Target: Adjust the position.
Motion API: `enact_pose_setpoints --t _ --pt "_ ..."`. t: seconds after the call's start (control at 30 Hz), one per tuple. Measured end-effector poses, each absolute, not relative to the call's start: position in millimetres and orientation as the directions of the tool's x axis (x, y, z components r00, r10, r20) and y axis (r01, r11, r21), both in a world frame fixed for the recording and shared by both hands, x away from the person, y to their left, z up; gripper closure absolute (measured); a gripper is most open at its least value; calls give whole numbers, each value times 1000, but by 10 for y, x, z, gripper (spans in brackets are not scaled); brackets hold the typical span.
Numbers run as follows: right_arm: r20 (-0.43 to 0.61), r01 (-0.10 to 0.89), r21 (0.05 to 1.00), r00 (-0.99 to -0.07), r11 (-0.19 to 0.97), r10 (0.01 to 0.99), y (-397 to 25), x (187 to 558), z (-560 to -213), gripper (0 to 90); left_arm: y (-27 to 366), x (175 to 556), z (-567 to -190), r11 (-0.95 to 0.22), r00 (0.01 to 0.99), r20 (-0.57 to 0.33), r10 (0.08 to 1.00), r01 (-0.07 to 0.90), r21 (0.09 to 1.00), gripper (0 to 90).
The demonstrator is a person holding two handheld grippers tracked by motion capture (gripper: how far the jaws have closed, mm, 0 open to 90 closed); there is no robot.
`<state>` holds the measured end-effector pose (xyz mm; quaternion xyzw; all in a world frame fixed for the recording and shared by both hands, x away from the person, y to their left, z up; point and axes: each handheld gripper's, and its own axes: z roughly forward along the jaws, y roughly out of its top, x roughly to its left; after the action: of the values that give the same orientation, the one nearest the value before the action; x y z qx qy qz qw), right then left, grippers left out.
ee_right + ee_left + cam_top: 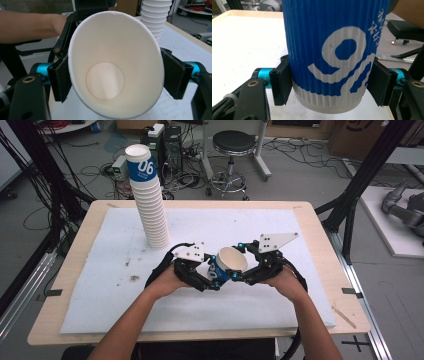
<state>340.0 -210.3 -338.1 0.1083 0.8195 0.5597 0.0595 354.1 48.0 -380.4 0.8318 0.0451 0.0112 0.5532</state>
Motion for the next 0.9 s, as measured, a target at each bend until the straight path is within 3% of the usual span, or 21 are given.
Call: enact_pose_setpoints --t 0.27,0.53,0.57,0.7,0.8,0.9 --pt "125 181 969 -947 167 296 -2046 3405 -3418 158 536 3555 -3804 -227 991 -75 111 99 969 305" --pt "172 216 966 -946 140 274 -1975 3413 -3480 164 516 3542 -3787 -177 990 -67 124 89 980 303" --pt "165 208 969 -948 135 271 -1966 3413 -3481 218 504 3538 -3792 -188 990 -64 124 87 978 302" --pt "97 157 968 -953 195 288 -1964 3395 -3467 237 464 3538 -3823 -221 986 -70 154 104 970 284" --pt "20 113 959 -941 259 338 -1975 3383 -3454 239 497 3558 -3858 -257 973 -87 214 142 956 185" --pt "4 113 955 -928 273 373 -2031 3404 -3448 239 624 3558 -3885 -248 958 -88 273 159 956 185"
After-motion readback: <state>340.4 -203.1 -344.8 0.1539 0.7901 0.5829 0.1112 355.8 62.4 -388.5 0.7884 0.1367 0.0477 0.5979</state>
